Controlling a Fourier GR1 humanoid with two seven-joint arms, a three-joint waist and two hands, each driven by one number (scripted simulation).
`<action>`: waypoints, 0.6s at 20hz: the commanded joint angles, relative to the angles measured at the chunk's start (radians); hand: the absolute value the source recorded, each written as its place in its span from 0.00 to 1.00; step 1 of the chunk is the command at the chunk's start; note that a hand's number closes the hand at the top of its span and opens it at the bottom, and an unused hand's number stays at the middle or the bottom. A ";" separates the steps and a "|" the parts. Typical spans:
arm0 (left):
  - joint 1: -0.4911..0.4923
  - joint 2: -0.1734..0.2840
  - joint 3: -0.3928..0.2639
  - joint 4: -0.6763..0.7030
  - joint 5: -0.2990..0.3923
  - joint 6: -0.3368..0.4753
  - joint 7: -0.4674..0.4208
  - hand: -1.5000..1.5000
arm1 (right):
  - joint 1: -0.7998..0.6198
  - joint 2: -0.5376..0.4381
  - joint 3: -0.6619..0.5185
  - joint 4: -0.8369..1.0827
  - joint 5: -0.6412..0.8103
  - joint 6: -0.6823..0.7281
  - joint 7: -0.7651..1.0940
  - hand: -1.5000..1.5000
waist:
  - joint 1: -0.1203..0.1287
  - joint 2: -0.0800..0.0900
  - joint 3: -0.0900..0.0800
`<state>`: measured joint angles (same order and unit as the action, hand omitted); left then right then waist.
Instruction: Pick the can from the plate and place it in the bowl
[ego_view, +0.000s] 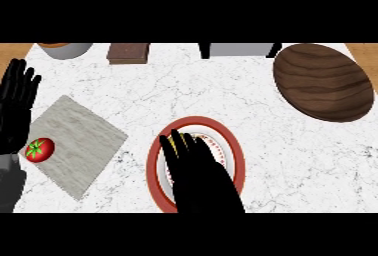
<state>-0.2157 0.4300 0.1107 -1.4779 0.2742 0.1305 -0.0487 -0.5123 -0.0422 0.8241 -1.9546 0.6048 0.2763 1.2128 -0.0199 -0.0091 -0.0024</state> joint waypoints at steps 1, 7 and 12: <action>0.013 -0.019 -0.023 -0.013 -0.025 0.017 0.015 0.50 | 0.021 0.010 -0.006 -0.006 0.010 0.117 0.226 0.00 | 0.008 0.003 0.001; -0.007 -0.026 -0.011 0.003 -0.023 0.001 -0.004 0.50 | 0.084 0.028 -0.019 0.050 0.063 0.090 0.161 0.00 | 0.012 0.006 0.002; -0.022 -0.009 0.022 0.054 -0.009 -0.039 -0.028 0.50 | 0.147 0.036 -0.001 0.061 0.125 0.095 0.126 0.00 | 0.011 0.007 0.002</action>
<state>-0.2278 0.4217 0.1248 -1.4512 0.2676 0.1060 -0.0677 -0.3992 -0.0348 0.7920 -1.8839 0.6820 0.3204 1.1542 -0.0078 -0.0029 -0.0011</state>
